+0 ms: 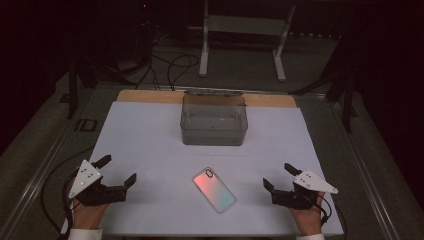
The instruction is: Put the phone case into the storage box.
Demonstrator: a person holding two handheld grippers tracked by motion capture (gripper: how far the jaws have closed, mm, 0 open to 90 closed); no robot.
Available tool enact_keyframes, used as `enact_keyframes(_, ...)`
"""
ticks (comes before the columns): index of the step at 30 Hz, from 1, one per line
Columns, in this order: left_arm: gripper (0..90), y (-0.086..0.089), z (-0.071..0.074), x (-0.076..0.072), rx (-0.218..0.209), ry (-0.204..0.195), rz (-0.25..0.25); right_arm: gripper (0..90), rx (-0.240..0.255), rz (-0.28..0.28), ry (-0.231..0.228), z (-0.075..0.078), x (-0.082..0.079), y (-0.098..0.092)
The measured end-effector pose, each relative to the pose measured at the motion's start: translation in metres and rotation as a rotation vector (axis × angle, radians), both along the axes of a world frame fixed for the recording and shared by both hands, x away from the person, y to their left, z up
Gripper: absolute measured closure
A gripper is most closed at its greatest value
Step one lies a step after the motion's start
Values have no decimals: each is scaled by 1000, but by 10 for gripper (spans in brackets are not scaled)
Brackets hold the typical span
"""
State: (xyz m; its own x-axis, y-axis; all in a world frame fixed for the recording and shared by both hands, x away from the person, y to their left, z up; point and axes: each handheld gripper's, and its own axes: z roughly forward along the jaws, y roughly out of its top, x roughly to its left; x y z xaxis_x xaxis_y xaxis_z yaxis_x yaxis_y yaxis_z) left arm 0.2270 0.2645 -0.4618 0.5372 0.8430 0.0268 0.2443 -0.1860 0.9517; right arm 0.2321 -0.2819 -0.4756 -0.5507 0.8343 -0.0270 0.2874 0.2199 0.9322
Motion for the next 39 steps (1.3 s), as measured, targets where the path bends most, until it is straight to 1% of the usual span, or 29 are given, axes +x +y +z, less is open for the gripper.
enact_keyframes(3, 2, 0, 0, 0, 0, 3, 2, 88, -2, 3, 0, 0, 0, 1)
enact_keyframes(8, 2, -3, -2, 1, 16, 24, -8, 89, -8, 4, 6, -2, 1, 1)
enact_keyframes(14, 2, -4, -2, 3, 11, 38, -7, 89, -11, 3, 0, -3, 0, 1)
enact_keyframes(15, 2, -5, -2, 4, 15, 41, -10, 89, -10, 3, 0, -3, 0, 1)
enact_keyframes(16, 2, -8, -1, 5, 35, 46, -14, 89, -10, 1, 3, -3, 0, 1)
enact_keyframes(20, 13, -9, 2, 7, 38, 42, -26, 89, -10, 1, 0, -3, 0, 0)
enact_keyframes(26, 8, -11, 5, 12, 67, 49, -39, 89, -9, -2, 2, -3, 0, 0)
enact_keyframes(27, 8, -12, 5, 13, 70, 51, -43, 89, -9, -2, 2, -3, 0, 0)
enact_keyframes(28, 5, -14, 7, 16, 84, 57, -47, 89, -8, 0, 4, -3, 1, 1)
enact_keyframes(30, 5, -14, 7, 17, 88, 57, -50, 89, -10, 3, 0, -3, 1, 2)
enact_keyframes(32, 5, -18, 8, 21, 100, 65, -59, 89, -11, 5, 0, -3, 1, 3)
enact_keyframes(34, 5, -19, 8, 22, 102, 67, -61, 89, -11, 5, 0, -3, 1, 3)
enact_keyframes(39, 5, -24, 9, 30, 108, 90, -71, 89, -8, 3, -3, -2, 1, 1)
